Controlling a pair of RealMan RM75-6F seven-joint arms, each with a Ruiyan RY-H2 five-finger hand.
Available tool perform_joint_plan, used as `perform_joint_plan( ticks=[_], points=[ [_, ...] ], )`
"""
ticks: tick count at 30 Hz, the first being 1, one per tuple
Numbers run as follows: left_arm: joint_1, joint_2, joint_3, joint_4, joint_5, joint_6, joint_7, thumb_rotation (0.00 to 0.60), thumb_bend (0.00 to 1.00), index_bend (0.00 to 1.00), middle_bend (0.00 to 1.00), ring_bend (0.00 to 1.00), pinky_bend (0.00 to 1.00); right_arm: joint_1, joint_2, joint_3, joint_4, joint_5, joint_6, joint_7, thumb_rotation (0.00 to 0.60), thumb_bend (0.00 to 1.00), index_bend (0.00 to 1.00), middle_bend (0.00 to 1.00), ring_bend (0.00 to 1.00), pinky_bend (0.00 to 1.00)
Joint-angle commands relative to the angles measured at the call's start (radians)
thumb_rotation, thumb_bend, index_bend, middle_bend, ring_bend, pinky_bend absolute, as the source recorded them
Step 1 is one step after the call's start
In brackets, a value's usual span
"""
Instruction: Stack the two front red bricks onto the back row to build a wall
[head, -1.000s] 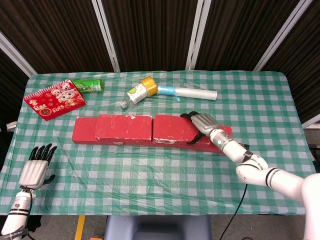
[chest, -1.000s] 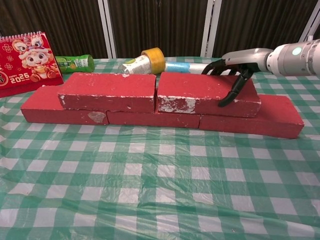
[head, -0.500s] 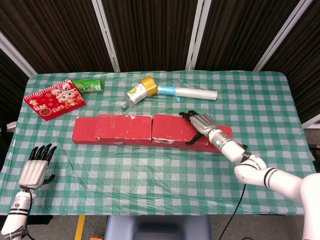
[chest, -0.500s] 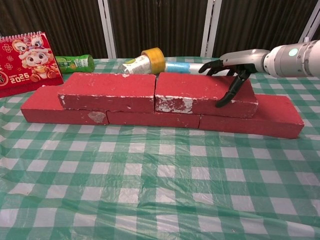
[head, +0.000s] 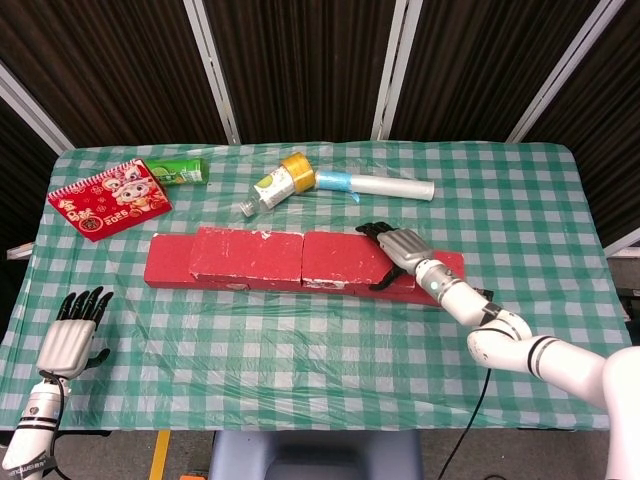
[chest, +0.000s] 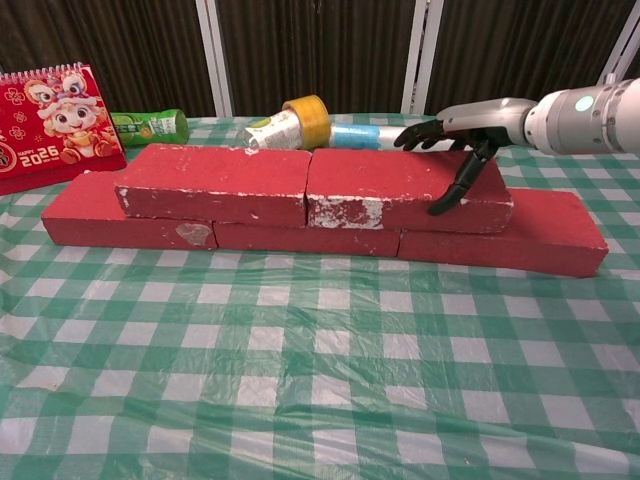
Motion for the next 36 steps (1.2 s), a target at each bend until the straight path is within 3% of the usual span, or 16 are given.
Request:
perform_joint_plan(
  ticks=[1, 14, 20, 24, 26, 30, 36],
  points=[
    [0.000, 0.000, 0.000, -0.001, -0.001, 0.000, 0.000, 0.600, 0.23, 0.00, 0.00, 0.00, 0.04, 0.001, 0.003, 0.000, -0.003, 0.002, -0.009, 0.003, 0.600, 0.08, 0.00, 0.14, 0.04, 0.31],
    [0.001, 0.003, 0.000, -0.005, 0.002, 0.005, 0.001, 0.600, 0.23, 0.00, 0.00, 0.00, 0.04, -0.006, 0.029, 0.007, -0.039, 0.018, -0.001, -0.008, 0.600, 0.02, 0.00, 0.07, 0.00, 0.18],
    [0.006, 0.007, 0.002, -0.013, 0.012, 0.021, 0.000, 0.600, 0.23, 0.00, 0.00, 0.00, 0.04, -0.096, 0.119, 0.014, -0.152, -0.042, 0.145, 0.033, 0.597, 0.01, 0.00, 0.02, 0.00, 0.08],
    [0.008, 0.010, 0.003, -0.020, 0.015, 0.028, 0.004, 0.600, 0.23, 0.00, 0.00, 0.00, 0.04, -0.182, 0.194, -0.014, -0.202, -0.123, 0.263, 0.077, 0.586, 0.01, 0.00, 0.00, 0.00, 0.04],
    [0.010, 0.010, 0.003, -0.024, 0.018, 0.033, 0.008, 0.600, 0.23, 0.00, 0.00, 0.00, 0.04, -0.225, 0.225, -0.042, -0.196, -0.167, 0.322, 0.077, 0.581, 0.01, 0.04, 0.00, 0.00, 0.03],
    [0.010, 0.008, 0.004, -0.030, 0.019, 0.035, 0.018, 0.600, 0.23, 0.00, 0.00, 0.00, 0.04, -0.284, 0.246, -0.082, -0.151, -0.199, 0.384, 0.066, 0.581, 0.01, 0.23, 0.00, 0.00, 0.00],
    [0.007, 0.001, 0.004, -0.025, 0.016, 0.026, 0.024, 0.600, 0.23, 0.00, 0.00, 0.00, 0.04, -0.303, 0.227, -0.125, -0.092, -0.225, 0.360, 0.082, 0.581, 0.01, 0.34, 0.00, 0.00, 0.00]
  ],
)
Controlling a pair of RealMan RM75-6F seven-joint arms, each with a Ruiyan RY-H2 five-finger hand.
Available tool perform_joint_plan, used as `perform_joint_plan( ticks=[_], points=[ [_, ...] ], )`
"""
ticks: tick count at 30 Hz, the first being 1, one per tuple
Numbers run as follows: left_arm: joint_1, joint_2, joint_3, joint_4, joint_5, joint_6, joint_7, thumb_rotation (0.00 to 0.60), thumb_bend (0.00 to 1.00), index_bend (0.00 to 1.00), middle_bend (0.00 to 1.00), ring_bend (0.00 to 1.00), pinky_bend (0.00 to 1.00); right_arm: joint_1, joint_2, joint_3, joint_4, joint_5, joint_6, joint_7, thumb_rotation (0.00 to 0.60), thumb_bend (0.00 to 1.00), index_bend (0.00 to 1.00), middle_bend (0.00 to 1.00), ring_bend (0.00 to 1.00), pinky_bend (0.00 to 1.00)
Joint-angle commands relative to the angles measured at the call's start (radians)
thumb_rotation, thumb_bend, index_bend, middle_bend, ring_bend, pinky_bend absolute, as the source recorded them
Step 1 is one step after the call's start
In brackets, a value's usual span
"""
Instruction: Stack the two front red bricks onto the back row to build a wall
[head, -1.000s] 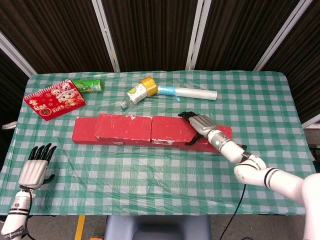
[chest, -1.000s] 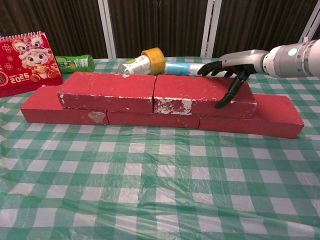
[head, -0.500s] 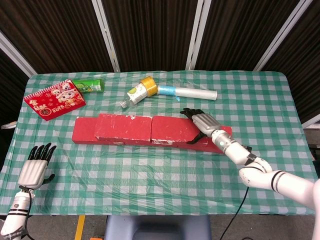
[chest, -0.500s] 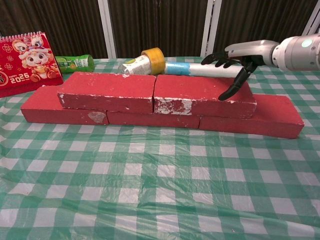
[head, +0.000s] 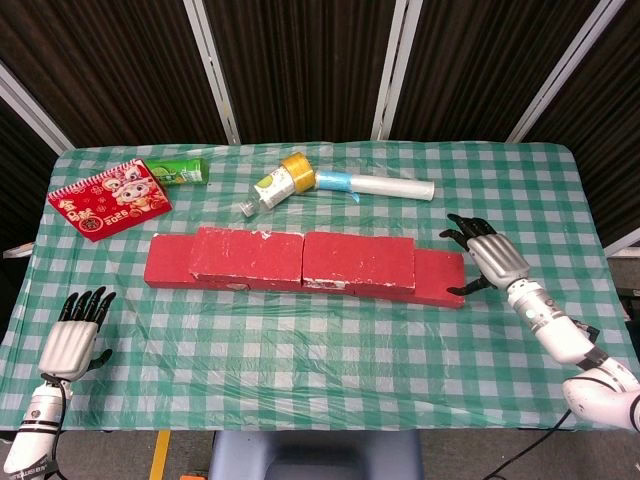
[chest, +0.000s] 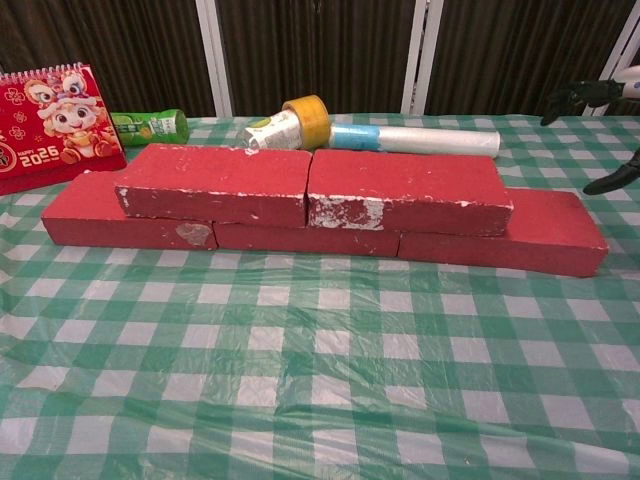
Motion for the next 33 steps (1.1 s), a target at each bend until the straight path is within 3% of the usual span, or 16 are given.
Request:
perform_joint_plan(
  ticks=[1, 7, 33],
  points=[
    [-0.002, -0.002, 0.000, 0.001, 0.000, -0.003, 0.000, 0.600, 0.23, 0.00, 0.00, 0.00, 0.04, -0.001, -0.022, -0.017, 0.030, -0.016, -0.022, 0.010, 0.580, 0.01, 0.35, 0.00, 0.00, 0.00],
    [-0.001, 0.001, 0.002, 0.001, 0.001, -0.003, -0.003, 0.600, 0.23, 0.00, 0.00, 0.00, 0.04, 0.028, -0.064, -0.020, 0.058, -0.028, -0.073, 0.041, 0.566, 0.01, 0.42, 0.00, 0.00, 0.00],
    [0.006, 0.017, 0.003, -0.022, 0.010, 0.013, -0.005, 0.600, 0.25, 0.00, 0.00, 0.00, 0.04, 0.061, -0.097, -0.010, 0.031, -0.021, -0.110, 0.044, 0.550, 0.01, 0.34, 0.00, 0.00, 0.00]
  ],
)
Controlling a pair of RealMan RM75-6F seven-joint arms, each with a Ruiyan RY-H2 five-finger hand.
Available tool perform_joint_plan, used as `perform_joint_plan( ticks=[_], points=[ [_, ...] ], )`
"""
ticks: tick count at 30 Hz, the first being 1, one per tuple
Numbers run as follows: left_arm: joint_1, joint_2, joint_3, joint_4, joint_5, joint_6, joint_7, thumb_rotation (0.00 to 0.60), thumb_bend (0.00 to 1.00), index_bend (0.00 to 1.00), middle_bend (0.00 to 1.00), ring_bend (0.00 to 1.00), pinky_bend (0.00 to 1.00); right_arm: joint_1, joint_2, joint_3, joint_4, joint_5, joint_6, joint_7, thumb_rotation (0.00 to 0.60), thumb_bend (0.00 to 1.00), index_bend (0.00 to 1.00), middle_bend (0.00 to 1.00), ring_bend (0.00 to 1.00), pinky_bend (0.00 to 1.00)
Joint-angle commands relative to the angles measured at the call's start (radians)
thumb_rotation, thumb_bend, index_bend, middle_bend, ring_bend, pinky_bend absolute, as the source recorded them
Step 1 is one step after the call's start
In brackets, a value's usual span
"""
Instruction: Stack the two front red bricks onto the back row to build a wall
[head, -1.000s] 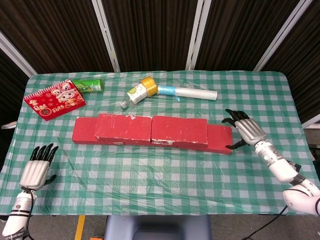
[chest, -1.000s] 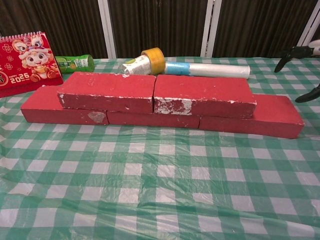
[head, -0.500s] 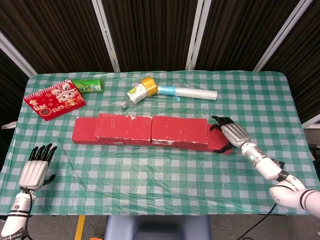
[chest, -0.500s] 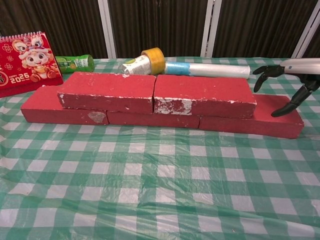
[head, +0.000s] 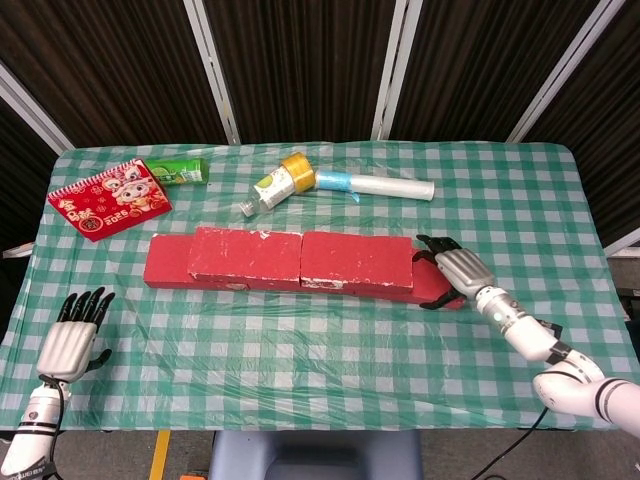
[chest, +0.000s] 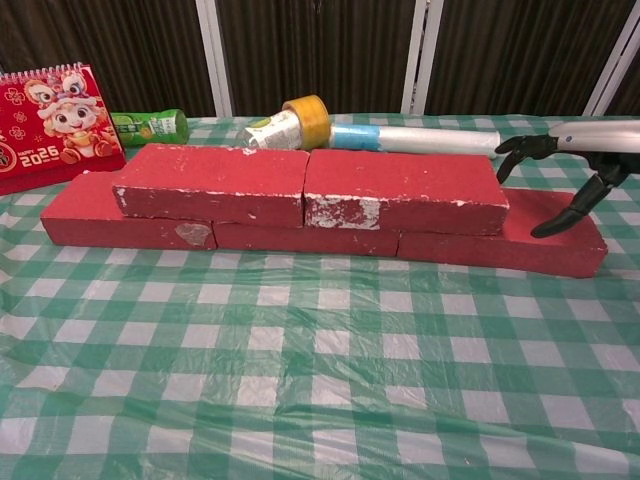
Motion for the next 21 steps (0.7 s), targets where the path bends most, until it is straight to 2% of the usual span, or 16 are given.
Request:
perform_joint_plan(
  ticks=[1, 6, 11, 15, 16, 19, 21],
  points=[
    [0.001, 0.001, 0.001, -0.003, 0.003, 0.003, 0.001, 0.600, 0.25, 0.00, 0.00, 0.00, 0.04, -0.003, 0.008, -0.002, -0.010, -0.005, 0.006, 0.006, 0.549, 0.01, 0.35, 0.00, 0.00, 0.00],
    [0.002, 0.001, 0.002, -0.005, 0.006, 0.006, 0.002, 0.600, 0.25, 0.00, 0.00, 0.00, 0.04, -0.006, 0.026, -0.006, -0.031, -0.013, 0.011, 0.012, 0.549, 0.01, 0.34, 0.00, 0.00, 0.00],
    [0.006, 0.005, 0.003, -0.013, 0.016, 0.021, 0.002, 0.600, 0.25, 0.00, 0.00, 0.00, 0.03, -0.043, 0.077, -0.012, -0.084, -0.024, 0.070, 0.031, 0.548, 0.01, 0.27, 0.00, 0.00, 0.00],
    [0.015, 0.013, 0.003, -0.025, 0.030, 0.050, 0.003, 0.600, 0.25, 0.00, 0.00, 0.00, 0.03, -0.151, 0.127, -0.033, -0.157, -0.062, 0.263, -0.006, 0.546, 0.01, 0.05, 0.00, 0.00, 0.00],
    [0.018, 0.016, 0.002, -0.030, 0.035, 0.063, 0.006, 0.600, 0.25, 0.00, 0.00, 0.00, 0.03, -0.202, 0.134, -0.044, -0.183, -0.080, 0.352, -0.045, 0.546, 0.01, 0.02, 0.00, 0.00, 0.00],
    [0.031, 0.024, -0.001, -0.046, 0.047, 0.104, 0.020, 0.600, 0.26, 0.00, 0.00, 0.00, 0.04, -0.362, 0.112, -0.081, -0.216, -0.129, 0.617, -0.180, 0.544, 0.01, 0.00, 0.00, 0.00, 0.00],
    [0.041, 0.032, -0.003, -0.062, 0.053, 0.130, 0.029, 0.600, 0.27, 0.00, 0.00, 0.00, 0.04, -0.455, 0.082, -0.105, -0.211, -0.147, 0.750, -0.273, 0.544, 0.01, 0.00, 0.00, 0.00, 0.00]
  ],
)
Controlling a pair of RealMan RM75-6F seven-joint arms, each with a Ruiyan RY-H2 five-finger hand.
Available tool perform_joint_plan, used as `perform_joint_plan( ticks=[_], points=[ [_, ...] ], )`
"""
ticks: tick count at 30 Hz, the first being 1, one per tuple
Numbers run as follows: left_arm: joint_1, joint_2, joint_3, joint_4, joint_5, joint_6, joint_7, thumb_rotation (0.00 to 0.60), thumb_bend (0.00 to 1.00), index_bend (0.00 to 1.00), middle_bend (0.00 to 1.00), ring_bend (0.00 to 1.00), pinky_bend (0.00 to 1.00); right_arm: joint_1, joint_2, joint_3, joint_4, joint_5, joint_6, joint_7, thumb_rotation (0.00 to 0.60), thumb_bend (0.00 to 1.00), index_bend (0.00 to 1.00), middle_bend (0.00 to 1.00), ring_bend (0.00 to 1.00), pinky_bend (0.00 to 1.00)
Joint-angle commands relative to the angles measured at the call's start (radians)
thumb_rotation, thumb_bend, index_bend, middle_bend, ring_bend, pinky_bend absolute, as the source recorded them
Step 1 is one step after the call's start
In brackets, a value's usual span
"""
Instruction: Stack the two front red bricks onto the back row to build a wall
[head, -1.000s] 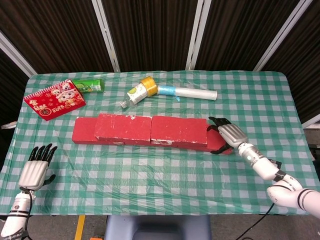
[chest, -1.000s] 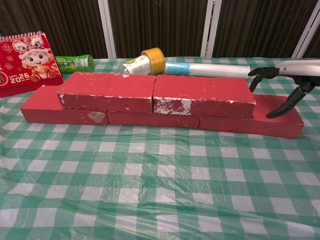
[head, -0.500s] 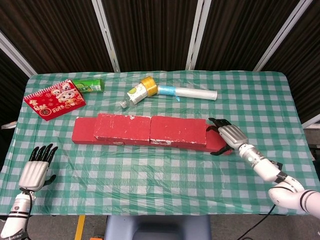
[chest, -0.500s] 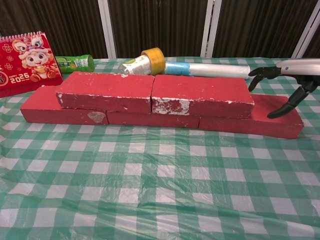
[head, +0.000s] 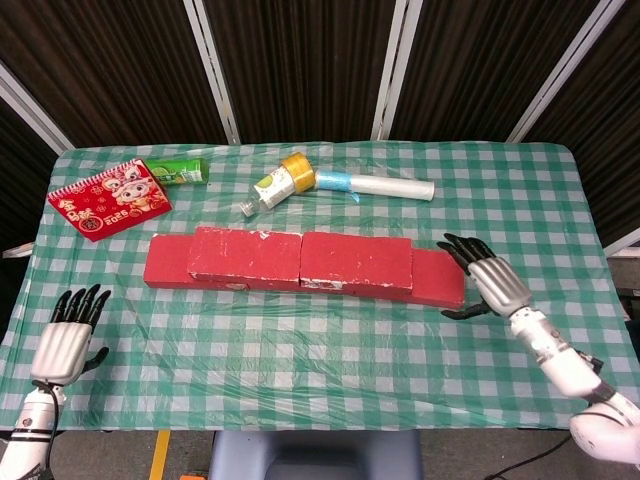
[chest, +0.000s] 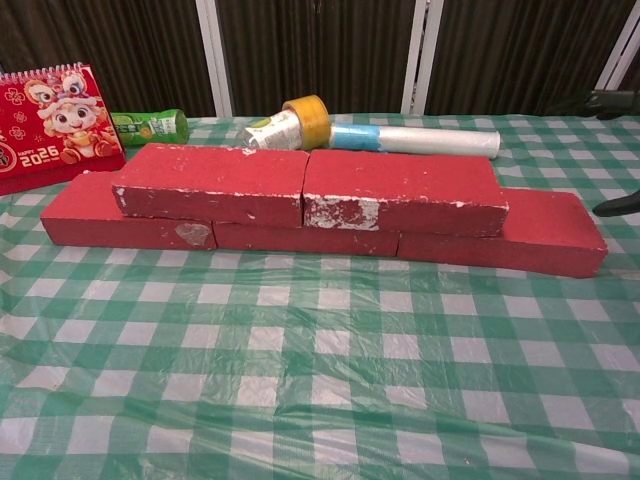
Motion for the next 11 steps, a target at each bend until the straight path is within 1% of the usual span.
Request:
perform_joint_plan(
  ticks=[1, 2, 4, 7, 11],
  points=[
    [0.023, 0.017, -0.005, -0.033, 0.016, 0.055, 0.024, 0.600, 0.27, 0.00, 0.00, 0.00, 0.04, -0.303, -0.044, -0.075, -0.042, -0.083, 0.436, -0.270, 0.545, 0.01, 0.00, 0.00, 0.00, 0.00],
    [0.029, 0.020, -0.007, -0.041, 0.019, 0.070, 0.032, 0.600, 0.27, 0.00, 0.00, 0.00, 0.04, -0.331, -0.057, -0.082, -0.038, -0.079, 0.463, -0.304, 0.549, 0.01, 0.00, 0.00, 0.00, 0.00],
    [0.039, 0.027, -0.009, -0.060, 0.028, 0.099, 0.045, 0.600, 0.27, 0.00, 0.00, 0.00, 0.04, -0.357, -0.040, -0.100, -0.063, -0.087, 0.475, -0.383, 0.560, 0.02, 0.00, 0.00, 0.00, 0.00],
    [0.047, 0.032, -0.011, -0.080, 0.034, 0.119, 0.059, 0.600, 0.27, 0.00, 0.00, 0.00, 0.04, -0.382, -0.031, -0.078, -0.092, -0.071, 0.508, -0.399, 0.562, 0.03, 0.00, 0.00, 0.00, 0.00],
    [0.052, 0.038, -0.009, -0.100, 0.032, 0.118, 0.076, 0.600, 0.27, 0.00, 0.00, 0.00, 0.04, -0.396, -0.009, -0.066, -0.121, -0.041, 0.490, -0.401, 0.561, 0.03, 0.00, 0.00, 0.00, 0.00]
  ],
)
